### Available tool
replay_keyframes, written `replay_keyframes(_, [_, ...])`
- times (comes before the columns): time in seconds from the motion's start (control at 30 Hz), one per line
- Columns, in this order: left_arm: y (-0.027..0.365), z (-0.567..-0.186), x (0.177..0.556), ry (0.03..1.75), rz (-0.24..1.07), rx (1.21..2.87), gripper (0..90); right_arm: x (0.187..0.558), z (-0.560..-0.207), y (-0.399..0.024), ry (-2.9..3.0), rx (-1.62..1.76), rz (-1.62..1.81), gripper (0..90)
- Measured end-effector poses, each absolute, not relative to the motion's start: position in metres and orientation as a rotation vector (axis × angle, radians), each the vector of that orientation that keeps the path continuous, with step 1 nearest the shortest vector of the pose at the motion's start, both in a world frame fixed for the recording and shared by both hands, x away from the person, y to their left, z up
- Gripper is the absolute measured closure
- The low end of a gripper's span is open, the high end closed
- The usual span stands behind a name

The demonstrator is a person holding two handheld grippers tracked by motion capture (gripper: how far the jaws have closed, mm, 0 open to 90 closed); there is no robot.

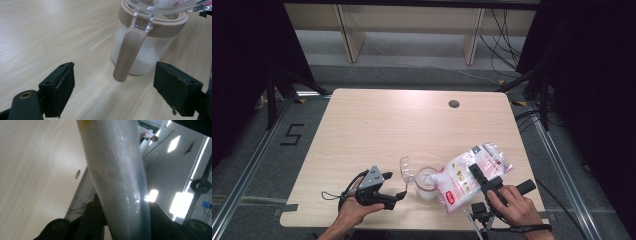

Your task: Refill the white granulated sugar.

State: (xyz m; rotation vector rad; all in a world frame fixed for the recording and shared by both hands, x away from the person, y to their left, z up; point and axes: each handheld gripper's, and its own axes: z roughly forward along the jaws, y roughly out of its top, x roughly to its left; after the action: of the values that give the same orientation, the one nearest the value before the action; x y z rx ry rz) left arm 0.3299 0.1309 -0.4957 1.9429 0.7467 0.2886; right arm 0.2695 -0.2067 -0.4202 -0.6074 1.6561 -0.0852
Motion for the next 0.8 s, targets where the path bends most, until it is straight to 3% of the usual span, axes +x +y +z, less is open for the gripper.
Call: replay_keyframes(0.8, [0.1316,-0.4952,0.3299,0.745,0.289,1.944,16.9,0.2709,-0.4215,-0.2089,1.601,-0.619,-0.032,80.6])
